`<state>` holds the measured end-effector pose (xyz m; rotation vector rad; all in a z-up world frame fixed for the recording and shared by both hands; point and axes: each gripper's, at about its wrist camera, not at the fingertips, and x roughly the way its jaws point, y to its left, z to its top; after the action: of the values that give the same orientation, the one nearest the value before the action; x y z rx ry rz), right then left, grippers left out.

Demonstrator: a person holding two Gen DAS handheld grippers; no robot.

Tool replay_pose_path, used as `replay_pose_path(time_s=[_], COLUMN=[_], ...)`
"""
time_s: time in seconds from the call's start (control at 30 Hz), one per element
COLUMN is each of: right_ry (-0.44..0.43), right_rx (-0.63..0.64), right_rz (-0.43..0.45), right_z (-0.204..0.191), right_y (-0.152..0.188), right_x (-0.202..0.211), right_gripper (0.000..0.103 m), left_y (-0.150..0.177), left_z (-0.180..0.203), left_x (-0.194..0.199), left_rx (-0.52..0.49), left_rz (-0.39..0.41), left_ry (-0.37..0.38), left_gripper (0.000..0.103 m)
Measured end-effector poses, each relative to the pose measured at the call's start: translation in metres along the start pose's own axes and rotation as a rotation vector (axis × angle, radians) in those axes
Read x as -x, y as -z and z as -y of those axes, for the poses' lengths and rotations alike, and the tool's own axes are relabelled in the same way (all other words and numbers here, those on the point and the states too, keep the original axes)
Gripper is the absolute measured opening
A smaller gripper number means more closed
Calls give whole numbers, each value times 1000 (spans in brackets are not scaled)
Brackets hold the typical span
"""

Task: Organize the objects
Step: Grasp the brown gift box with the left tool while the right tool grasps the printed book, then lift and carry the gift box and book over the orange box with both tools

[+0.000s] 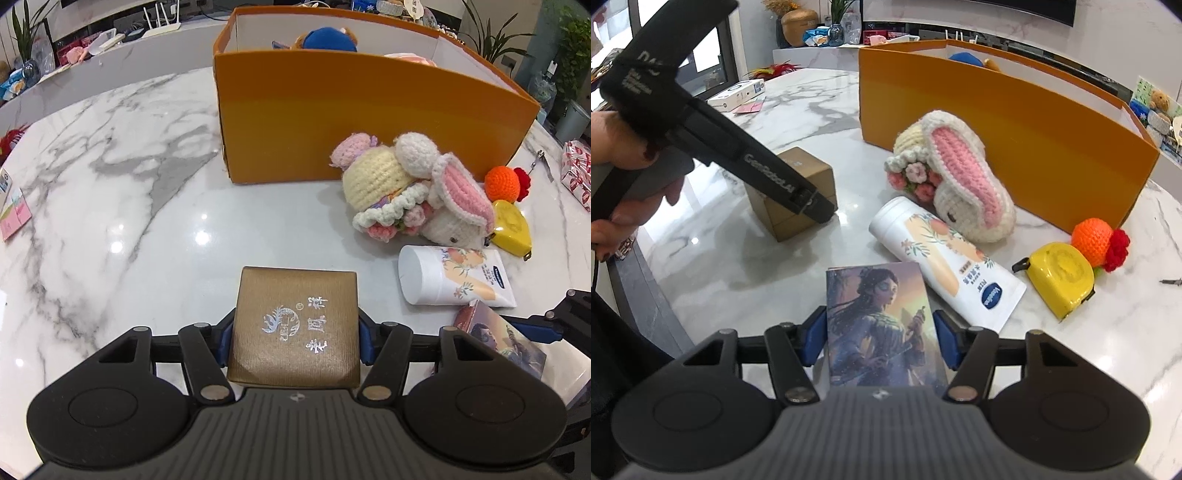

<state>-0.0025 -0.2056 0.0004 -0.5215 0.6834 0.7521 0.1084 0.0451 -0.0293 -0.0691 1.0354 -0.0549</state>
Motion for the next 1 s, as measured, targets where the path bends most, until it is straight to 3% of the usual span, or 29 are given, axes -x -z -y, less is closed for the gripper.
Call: replay_pose_path(time_s=[0.57,1.0], right_ry=[-42,46], right_rx=[-64,-181], right_rz=[68,209], right_z=[14,55], right_y=[-15,-47], right_x=[33,77], right_gripper=[62,62], left_y=[-10,-38], left_z=[2,11], left_x=[26,63], left_rx=[12,59], left_rz=[80,213], left_ry=[-19,9], left_gripper=[70,70])
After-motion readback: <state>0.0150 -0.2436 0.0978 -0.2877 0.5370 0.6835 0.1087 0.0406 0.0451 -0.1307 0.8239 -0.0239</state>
